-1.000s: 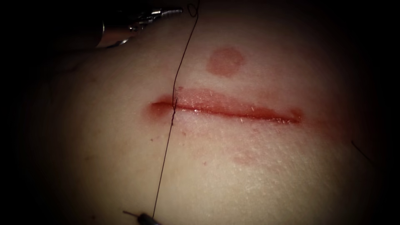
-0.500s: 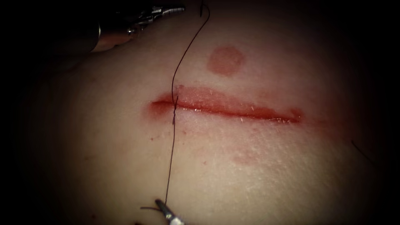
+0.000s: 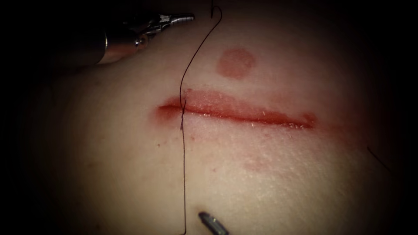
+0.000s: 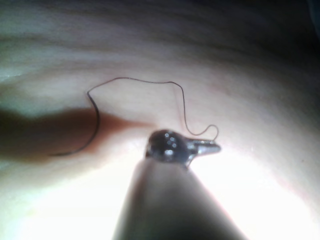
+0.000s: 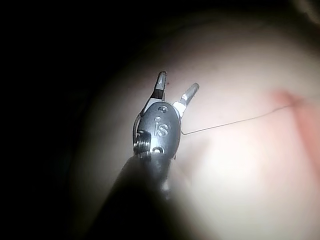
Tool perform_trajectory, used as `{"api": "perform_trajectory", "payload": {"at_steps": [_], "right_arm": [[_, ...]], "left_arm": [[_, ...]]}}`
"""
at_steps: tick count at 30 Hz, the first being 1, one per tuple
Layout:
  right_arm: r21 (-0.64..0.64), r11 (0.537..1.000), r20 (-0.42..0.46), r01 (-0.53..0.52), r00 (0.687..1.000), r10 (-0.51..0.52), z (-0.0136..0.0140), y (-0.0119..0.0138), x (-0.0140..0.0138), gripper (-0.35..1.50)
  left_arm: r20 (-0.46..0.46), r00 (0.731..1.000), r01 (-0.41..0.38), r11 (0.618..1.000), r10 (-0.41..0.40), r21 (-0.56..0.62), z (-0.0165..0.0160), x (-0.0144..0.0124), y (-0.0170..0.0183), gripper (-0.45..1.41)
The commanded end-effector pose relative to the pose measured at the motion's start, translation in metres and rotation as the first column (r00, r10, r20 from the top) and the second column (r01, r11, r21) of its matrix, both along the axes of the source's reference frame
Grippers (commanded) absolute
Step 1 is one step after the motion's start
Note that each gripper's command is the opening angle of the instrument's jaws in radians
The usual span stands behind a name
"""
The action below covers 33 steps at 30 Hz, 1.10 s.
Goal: Wound Closure
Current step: Wrap the suture around the right gripper once.
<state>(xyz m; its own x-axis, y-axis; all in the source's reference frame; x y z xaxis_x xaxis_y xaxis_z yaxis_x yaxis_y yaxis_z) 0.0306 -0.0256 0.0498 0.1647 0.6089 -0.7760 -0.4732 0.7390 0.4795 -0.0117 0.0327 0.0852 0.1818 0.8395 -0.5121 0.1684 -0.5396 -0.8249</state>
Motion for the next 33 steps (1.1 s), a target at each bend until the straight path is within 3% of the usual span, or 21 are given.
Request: {"api": "perform_trajectory", "payload": {"at_steps": [1, 6, 9, 10, 14, 23, 33], "right_arm": [[0.011, 1.0, -0.023, 0.016, 1.0, -0.016, 0.0, -0.0011, 0.0002, 1.48], [0.024, 1.0, -0.028, 0.012, 1.0, -0.011, -0.0007, -0.0001, -0.0009, 1.48], [0.006, 0.999, 0.012, -0.035, 0.999, 0.035, -0.0012, 0.002, -0.0021, 1.48], [-0.013, 0.999, 0.03, -0.046, 0.998, 0.047, -0.0012, 0.0029, -0.0026, 1.48], [-0.036, 0.998, 0.063, -0.059, 0.996, 0.061, 0.0001, 0.0049, -0.0038, 1.48], [-0.019, 0.999, 0.16, -0.039, 0.986, 0.041, 0.006, 0.0074, -0.0039, 1.45], [-0.025, 0.999, 0.17, -0.044, 0.984, 0.048, 0.0065, 0.0074, -0.0027, 1.45]], "left_arm": [[0.0, 1.0, 0.002, 1.0, -0.002, -0.001, 0.0008, -0.0007, 0.0001, -0.35], [-0.027, 0.999, 0.026, 1.0, -0.026, -0.007, 0.0009, -0.0013, 0.0002, -0.35], [-0.042, 0.997, 0.053, 0.991, -0.058, -0.124, 0.0009, -0.0014, -0.0001, 0.04], [-0.056, 0.995, 0.068, 0.982, -0.079, -0.174, 0.001, -0.0014, -0.0002, 0.09], [-0.086, 0.991, 0.081, 0.977, -0.1, -0.195, 0.0014, -0.0021, -0.0008, 0.21], [-0.129, 0.992, -0.015, 0.999, 0.011, -0.028, 0.0036, -0.0071, -0.0015, 0.4], [-0.159, 0.986, -0.045, 0.999, 0.049, 0.031, 0.0048, -0.0083, -0.0003, 0.44]]}}
